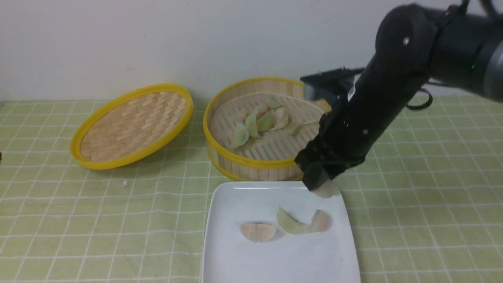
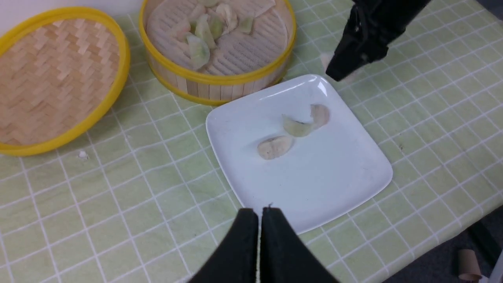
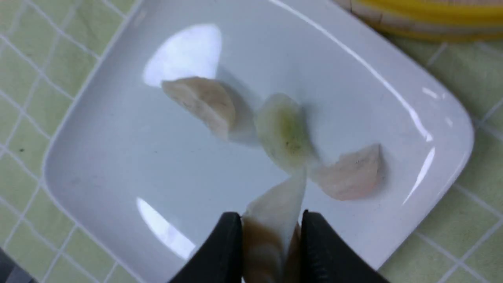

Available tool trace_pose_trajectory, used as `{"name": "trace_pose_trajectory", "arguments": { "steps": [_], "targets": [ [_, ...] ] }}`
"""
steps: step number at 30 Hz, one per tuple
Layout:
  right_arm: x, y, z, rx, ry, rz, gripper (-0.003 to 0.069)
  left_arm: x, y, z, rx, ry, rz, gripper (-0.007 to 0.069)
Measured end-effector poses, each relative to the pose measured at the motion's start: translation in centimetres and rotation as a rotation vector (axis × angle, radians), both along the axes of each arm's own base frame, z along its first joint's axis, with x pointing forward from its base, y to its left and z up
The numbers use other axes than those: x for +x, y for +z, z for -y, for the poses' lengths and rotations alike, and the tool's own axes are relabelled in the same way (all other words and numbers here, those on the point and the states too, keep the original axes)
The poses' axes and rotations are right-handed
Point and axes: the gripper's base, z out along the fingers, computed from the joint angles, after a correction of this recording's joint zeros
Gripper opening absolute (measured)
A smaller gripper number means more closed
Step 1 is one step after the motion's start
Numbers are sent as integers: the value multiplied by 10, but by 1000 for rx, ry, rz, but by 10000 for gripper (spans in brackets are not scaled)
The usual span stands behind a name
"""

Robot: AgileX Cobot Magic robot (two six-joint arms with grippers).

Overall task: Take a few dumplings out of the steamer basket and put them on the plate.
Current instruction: Use the right arm to grab a dumpling from inside the steamer

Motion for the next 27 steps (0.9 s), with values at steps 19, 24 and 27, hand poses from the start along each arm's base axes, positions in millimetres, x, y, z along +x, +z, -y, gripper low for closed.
{"name": "trace_pose_trajectory", "arguments": {
  "steps": [19,24,27],
  "targets": [
    [53,-12,-22,19,-53,104,496,1,-3,1,6,0,-9,-6],
    [89,32,-14,64,-182,307,496,1,-3,1,6,0,-9,-6],
    [111,27,-6,73,-233,337,496,1,-3,1,6,0,-9,-6]
  ]
}}
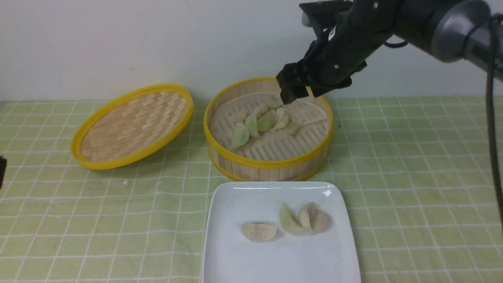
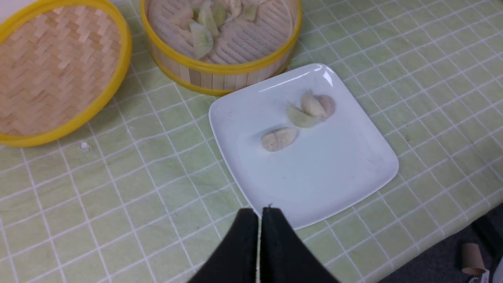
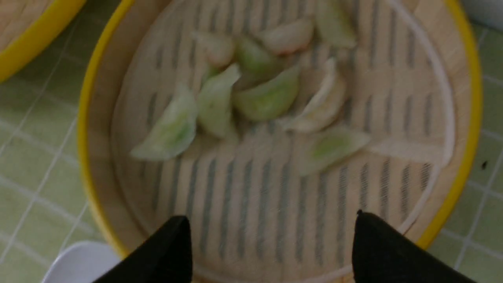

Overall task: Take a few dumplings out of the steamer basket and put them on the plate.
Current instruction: Use the right arm to grab a dumpling from inside the steamer, then use the right arm to put the dumpling into the plate

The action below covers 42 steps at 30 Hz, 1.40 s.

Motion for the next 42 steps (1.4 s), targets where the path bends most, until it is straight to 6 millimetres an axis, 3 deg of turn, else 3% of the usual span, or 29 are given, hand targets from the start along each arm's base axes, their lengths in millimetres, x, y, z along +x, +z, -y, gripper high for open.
{"name": "trace_pose_trajectory", "arguments": {
  "steps": [4,9,14,18,22,25,26,30,35,37,40,42],
  "targets": [
    [29,-37,6,-13,-39,-10,496,0,0,0,0,0,0,-6],
    [47,-81,6,-20,-61,-30,496,0,0,0,0,0,0,-6],
    [55,-107,2,-1,-75,-27,496,0,0,0,0,0,0,-6],
    [56,-117,-1,22,-65,-46,477,0,0,0,0,0,0,-6],
    [56,-120,-2,26,-57,-48,362,0,0,0,0,0,0,-6],
    [56,-119,-2,27,-55,-50,155,0,0,0,0,0,-1,-6],
    [56,-118,-2,25,-53,-52,141,0,0,0,0,0,-1,-6],
    [51,-108,0,2,-40,-70,155,0,0,0,0,0,-1,-6],
    [34,-53,8,-3,-13,-80,156,0,0,0,0,0,-1,-6],
    [18,-15,13,3,10,-79,156,0,0,0,0,0,-1,-6],
    [-4,26,20,3,47,-69,156,0,0,0,0,0,-1,-6],
    [-11,41,22,11,55,-45,156,0,0,0,0,0,-1,-6]
  ]
}}
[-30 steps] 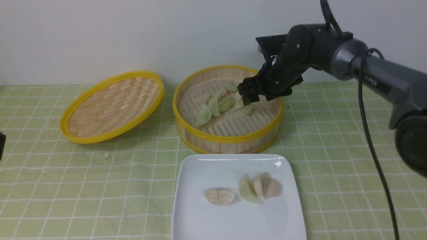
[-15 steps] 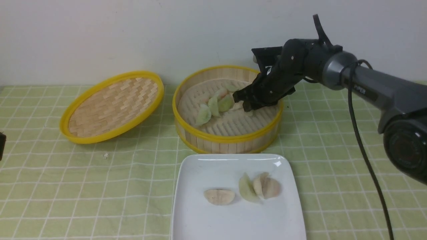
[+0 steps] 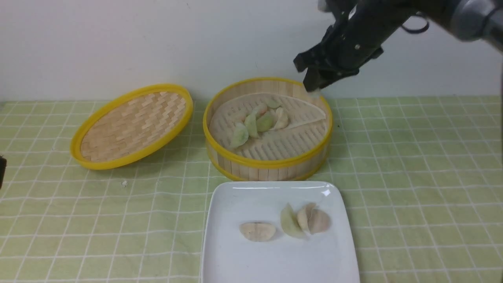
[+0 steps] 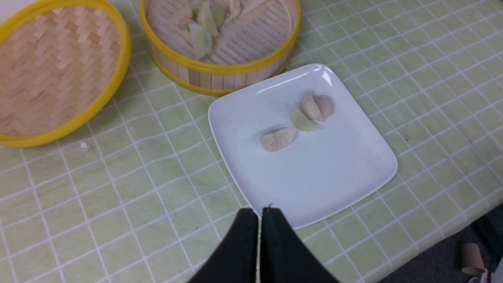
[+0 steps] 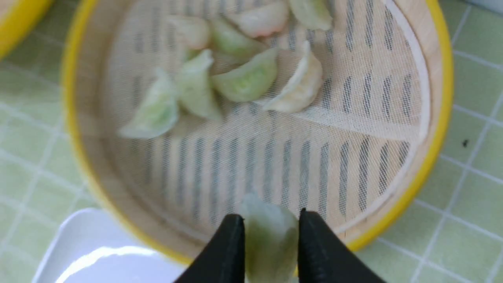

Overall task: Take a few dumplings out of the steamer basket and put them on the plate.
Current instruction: Use the right arm to put the dumpling into the plate

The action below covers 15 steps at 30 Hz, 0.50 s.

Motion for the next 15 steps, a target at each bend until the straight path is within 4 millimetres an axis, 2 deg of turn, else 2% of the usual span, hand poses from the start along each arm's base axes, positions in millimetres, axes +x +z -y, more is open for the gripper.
{"name": "trace_pose_trajectory", "arguments": {
  "steps": [1,4,7,8,9,12,13,14,15],
  "targets": [
    [-11,16,3,17,9,20,156,0,0,0,0,0,0,-6],
    [-32,23,7,20,29,2,156,0,0,0,0,0,0,-6],
    [-69,8,5,-19,80,-89,156,0,0,0,0,0,0,-6],
    [-83,-5,2,-41,106,-136,156,0,0,0,0,0,0,-6],
    [-107,-17,-1,-69,157,-186,156,0,0,0,0,0,0,-6],
    [-140,-41,-7,-104,228,-245,156,0,0,0,0,0,0,-6],
    [-157,-58,-10,-118,254,-262,156,0,0,0,0,0,0,-6],
    [-157,-56,-11,-113,255,-250,156,0,0,0,0,0,0,-6],
    [-168,-71,-12,-117,261,-244,156,0,0,0,0,0,0,-6]
  ]
}}
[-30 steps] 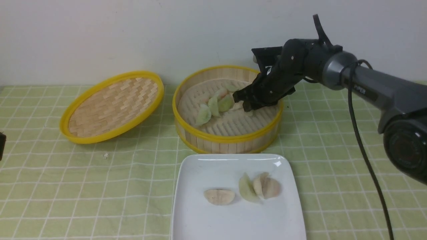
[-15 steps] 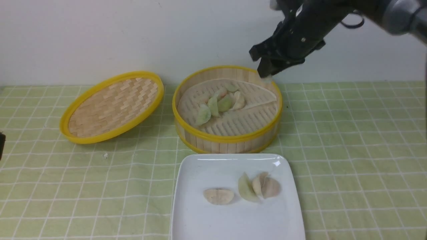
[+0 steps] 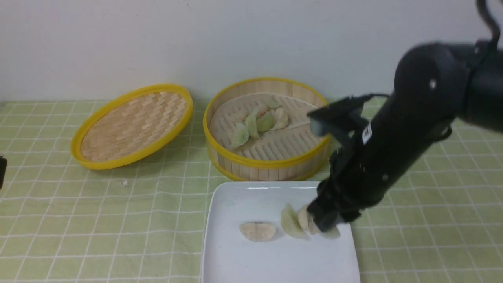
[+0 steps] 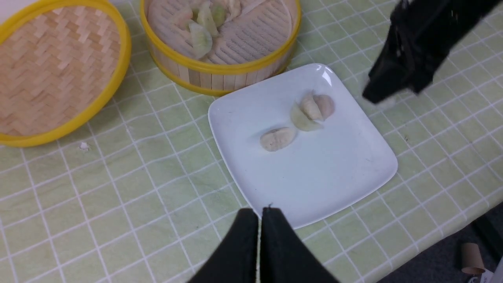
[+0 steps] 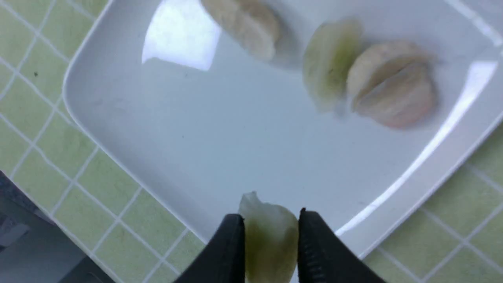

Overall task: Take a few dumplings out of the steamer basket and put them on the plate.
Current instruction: Use the right arm to put the dumpling into the plate

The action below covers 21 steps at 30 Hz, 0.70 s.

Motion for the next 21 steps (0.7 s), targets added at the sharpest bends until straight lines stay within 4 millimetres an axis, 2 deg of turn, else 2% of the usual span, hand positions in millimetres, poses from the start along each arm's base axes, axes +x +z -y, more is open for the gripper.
{"name": "trace_pose_trajectory", "arguments": {
  "steps": [3,6,8,10,12,17,18,19,21],
  "targets": [
    [-10,-32,2,-7,-28,10,156,0,0,0,0,0,0,-6],
    [-9,-54,3,-11,-60,26,156,0,0,0,0,0,0,-6],
    [-5,-62,1,-13,-70,25,161,0,0,0,0,0,0,-6],
    [-2,-68,-1,-9,-82,24,201,0,0,0,0,0,0,-6],
    [-1,-71,-2,-11,-85,22,265,0,0,0,0,0,0,-6],
    [2,-68,-4,-9,-83,20,521,0,0,0,0,0,0,-6],
    [2,-67,-4,-8,-84,19,521,0,0,0,0,0,0,-6],
    [2,-58,-5,-3,-87,14,554,0,0,0,0,0,0,-6],
    [0,-40,-5,13,-88,13,552,0,0,0,0,0,0,-6]
  ]
}}
